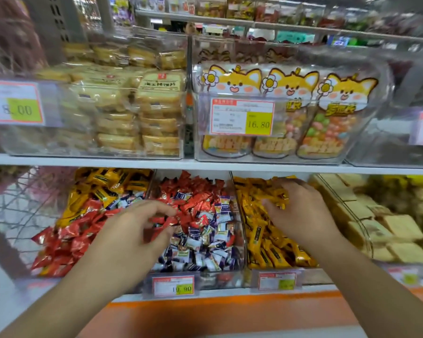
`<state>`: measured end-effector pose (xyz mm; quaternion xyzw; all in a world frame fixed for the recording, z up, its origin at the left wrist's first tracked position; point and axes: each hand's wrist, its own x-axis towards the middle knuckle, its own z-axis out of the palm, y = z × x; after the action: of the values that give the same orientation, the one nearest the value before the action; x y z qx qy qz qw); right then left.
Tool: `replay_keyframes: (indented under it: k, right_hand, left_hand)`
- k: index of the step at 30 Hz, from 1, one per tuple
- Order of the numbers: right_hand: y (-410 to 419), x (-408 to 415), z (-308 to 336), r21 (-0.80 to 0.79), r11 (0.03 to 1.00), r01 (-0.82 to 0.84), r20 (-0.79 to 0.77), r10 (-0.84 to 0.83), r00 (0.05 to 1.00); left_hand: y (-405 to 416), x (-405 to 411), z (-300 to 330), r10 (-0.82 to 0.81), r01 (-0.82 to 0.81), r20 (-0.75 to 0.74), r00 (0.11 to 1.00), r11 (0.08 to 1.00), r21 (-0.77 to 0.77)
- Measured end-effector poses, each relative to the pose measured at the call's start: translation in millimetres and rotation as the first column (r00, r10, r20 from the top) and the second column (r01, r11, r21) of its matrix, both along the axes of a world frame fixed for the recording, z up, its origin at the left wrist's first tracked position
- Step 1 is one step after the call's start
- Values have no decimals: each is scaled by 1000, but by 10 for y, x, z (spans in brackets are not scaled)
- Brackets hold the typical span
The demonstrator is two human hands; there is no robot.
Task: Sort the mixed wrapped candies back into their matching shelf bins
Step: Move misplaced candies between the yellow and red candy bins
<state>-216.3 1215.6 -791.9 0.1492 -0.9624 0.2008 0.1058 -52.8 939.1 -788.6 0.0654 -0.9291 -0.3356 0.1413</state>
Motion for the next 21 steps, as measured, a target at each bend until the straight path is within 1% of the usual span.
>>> replay_keyframes:
  k: [2,4,7,10,12,16,19,21]
  right_hand:
    - [-71,29,-2,-2,1000,-23,42,23,999]
    - [-227,121,-5,11,997,-75,36,75,997]
    - [-523,324,10,24,978,-207,21,207,978]
    - [-813,527,29,9,945,-326,10,326,945]
    - [-1014,648,39,22,923,-385,15,385,923]
    - [-1556,780,41,20,861,-508,76,505,860]
    - [-2134,739,27,-8,819,-573,89,571,816]
    - [-2553,621,5,5,798,-603,83,601,795]
  left_hand:
    - [-125,17,1,27,-27,3,1000,998,-65]
    - [-280,34,-16,57,-53,24,998,988,-145]
    - [-531,54,-35,88,-69,66,994,966,-249]
    - [-818,92,-25,115,-84,84,990,948,-307]
    - [-1061,143,-25,136,-107,73,988,944,-311]
    - [-1528,289,-80,202,-175,65,977,940,-293]
    - [-1687,372,-142,239,-188,182,954,947,-259]
    - [-1725,381,-202,241,-176,265,934,953,-245]
